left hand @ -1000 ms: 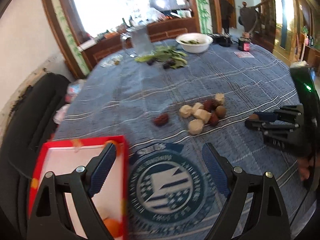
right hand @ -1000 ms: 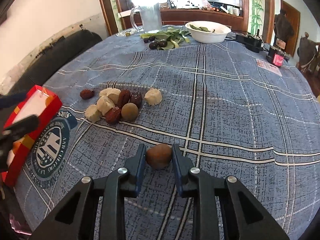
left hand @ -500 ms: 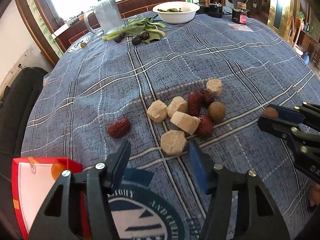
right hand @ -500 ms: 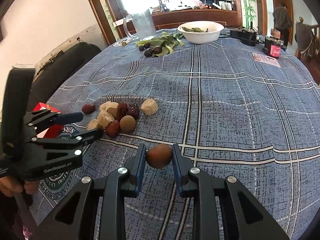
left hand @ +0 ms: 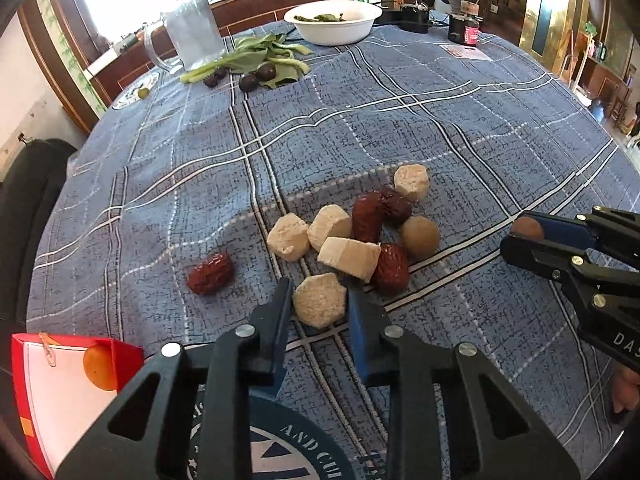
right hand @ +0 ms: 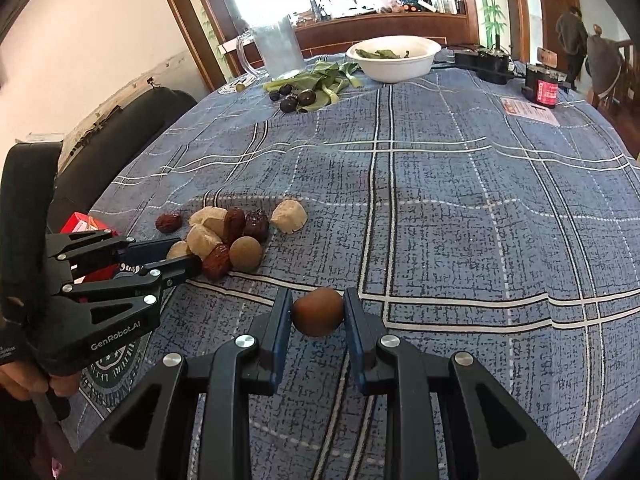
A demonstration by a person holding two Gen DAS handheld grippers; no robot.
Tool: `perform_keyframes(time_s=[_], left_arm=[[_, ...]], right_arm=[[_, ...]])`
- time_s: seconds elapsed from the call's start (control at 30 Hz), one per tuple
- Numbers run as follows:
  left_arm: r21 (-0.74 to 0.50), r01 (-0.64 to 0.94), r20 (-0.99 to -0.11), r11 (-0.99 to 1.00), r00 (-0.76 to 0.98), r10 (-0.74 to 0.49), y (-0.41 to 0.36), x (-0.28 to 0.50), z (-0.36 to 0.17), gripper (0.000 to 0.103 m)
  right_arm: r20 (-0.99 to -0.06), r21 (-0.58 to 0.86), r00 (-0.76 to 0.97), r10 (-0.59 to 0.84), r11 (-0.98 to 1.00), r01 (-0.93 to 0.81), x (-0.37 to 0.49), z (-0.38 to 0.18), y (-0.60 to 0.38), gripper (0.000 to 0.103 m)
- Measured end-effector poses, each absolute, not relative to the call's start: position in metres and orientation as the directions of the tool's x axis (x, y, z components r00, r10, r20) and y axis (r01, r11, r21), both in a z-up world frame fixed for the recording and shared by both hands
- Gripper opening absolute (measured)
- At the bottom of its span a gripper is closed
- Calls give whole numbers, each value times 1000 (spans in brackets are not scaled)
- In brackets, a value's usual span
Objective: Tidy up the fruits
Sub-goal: 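Grasp a white cube with the left gripper while the right holds the kiwi, then carry the cube and kiwi over the red tray and open both grippers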
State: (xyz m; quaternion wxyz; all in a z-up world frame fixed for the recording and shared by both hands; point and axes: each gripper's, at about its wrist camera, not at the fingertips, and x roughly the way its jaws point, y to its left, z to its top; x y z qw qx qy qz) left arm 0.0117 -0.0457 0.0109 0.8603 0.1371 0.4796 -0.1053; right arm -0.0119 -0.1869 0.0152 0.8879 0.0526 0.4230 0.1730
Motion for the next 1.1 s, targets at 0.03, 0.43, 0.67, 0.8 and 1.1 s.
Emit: perform_keyframes(time_s=[0.03,0.43,0.67,0.8,1.1], left_arm=[[131,308,-853,942,519,-51,-45,11,11,29],[98,238,-727,966,680,-94,-43,-51,78,29],[67,243,-660,968,738,-140,-35,-98,108,29],[71,200,-621,977,776,-114,-20,-117,122,29],[85,11,-542,996,840,37,54,-158,142,29]], right_arm=[[-725,242,590,355,933,-264,-13,17,-188,25],[-611,325,720,329,934,-150,-17,38,-223,25],[-597,363,748,291,929,-72,-18,39,-241,25],[-594,359,755,278,931,-61,-17,40,-244,25],[-592,344,769,243,938,-31,-20,39,-249,25]])
